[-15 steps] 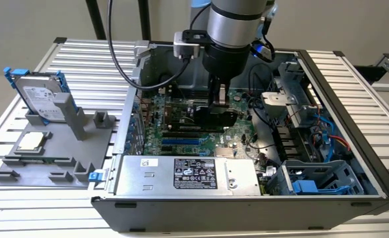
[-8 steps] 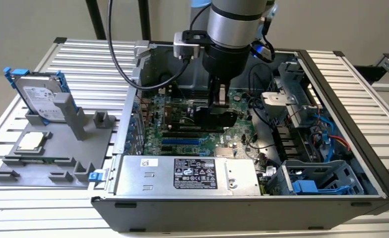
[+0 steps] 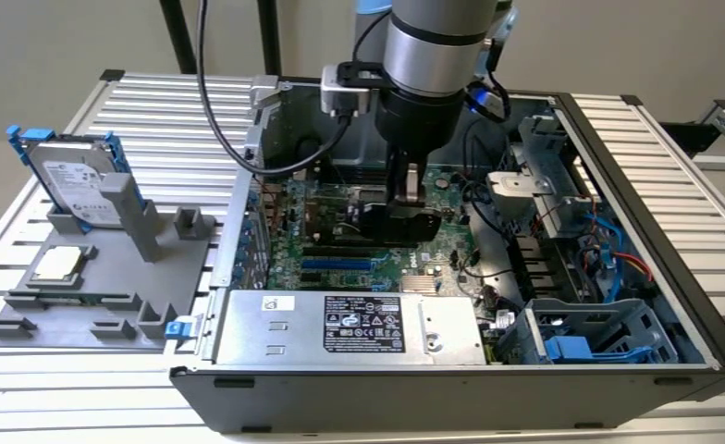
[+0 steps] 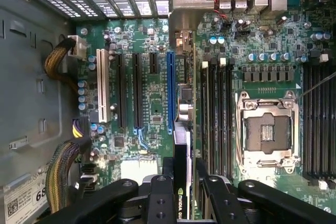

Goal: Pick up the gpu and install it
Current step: 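Insert the gpu into the slot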

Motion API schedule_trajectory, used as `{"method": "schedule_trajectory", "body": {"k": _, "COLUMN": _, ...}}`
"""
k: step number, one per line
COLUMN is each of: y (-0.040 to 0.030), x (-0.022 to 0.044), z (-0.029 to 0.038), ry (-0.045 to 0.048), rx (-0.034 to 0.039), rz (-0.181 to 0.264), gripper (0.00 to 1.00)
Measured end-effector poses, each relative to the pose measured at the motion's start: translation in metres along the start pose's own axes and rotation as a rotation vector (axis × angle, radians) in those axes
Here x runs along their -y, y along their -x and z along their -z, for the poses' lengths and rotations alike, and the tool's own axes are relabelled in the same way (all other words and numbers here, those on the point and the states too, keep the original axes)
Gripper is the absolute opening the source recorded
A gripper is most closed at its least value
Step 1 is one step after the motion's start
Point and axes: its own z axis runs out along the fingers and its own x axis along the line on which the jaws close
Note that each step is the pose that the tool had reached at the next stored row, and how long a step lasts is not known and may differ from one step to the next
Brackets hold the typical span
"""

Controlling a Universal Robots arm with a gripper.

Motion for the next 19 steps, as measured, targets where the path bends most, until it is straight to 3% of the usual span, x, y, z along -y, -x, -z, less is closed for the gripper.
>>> {"method": "schedule_trajectory", "body": {"k": 8, "y": -0.0064, "x": -0.0091, "z": -0.0037, "ry": 0.0, "rx": 0.0, "rz": 0.0, "gripper": 0.0}}
{"method": "schedule_trajectory", "body": {"k": 19, "y": -0.0085, "x": -0.0239, "z": -0.0144, "ry": 0.0, "rx": -0.0001, "rz": 0.0, "gripper": 0.0}}
